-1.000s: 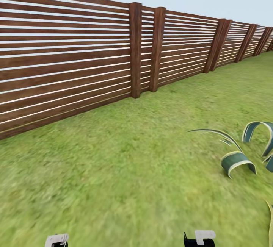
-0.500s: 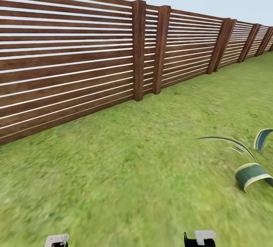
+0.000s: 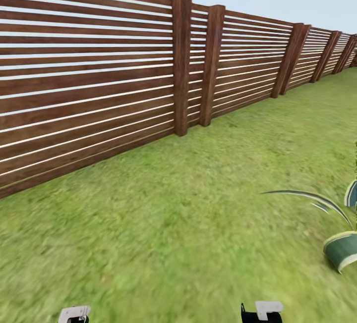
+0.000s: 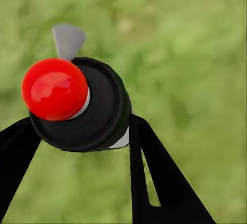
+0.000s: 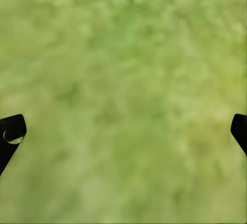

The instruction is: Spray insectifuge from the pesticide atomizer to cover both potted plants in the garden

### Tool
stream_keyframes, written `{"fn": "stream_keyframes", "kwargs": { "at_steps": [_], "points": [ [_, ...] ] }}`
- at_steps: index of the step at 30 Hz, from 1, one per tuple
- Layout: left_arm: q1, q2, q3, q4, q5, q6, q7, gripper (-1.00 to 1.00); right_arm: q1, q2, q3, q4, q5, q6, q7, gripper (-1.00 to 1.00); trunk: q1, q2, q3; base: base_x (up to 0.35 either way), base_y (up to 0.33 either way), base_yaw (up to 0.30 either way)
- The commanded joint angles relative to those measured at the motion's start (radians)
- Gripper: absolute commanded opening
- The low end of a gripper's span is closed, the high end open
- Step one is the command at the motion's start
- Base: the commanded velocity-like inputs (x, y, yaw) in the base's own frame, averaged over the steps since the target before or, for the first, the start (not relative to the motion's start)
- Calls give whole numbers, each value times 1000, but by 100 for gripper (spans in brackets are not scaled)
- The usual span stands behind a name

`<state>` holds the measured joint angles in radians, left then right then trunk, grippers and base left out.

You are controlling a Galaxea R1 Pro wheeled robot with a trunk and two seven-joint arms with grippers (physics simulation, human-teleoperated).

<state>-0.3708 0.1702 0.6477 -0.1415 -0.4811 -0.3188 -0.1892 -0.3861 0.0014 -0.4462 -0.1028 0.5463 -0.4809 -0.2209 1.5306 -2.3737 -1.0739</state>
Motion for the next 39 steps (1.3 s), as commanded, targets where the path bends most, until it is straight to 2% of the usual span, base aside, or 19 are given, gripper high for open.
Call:
{"fn": "stream_keyframes", "kwargs": {
  "at_steps": [1,17,39],
  "points": [
    [0,0,9,0,-5,-2,-6,-100,-1,0,-5,2,11,-2,-6,100,0,0,-1,336,111,-233],
    [0,0,9,0,-4,-3,-6,-100,0,0,-4,3,11,-2,-5,100,0,0,-1,335,143,-260],
    [0,0,7,0,-4,-3,-6,-100,-1,2,-4,3,11,-2,-5,100,0,0,-1,309,198,-260]
  ]
}}
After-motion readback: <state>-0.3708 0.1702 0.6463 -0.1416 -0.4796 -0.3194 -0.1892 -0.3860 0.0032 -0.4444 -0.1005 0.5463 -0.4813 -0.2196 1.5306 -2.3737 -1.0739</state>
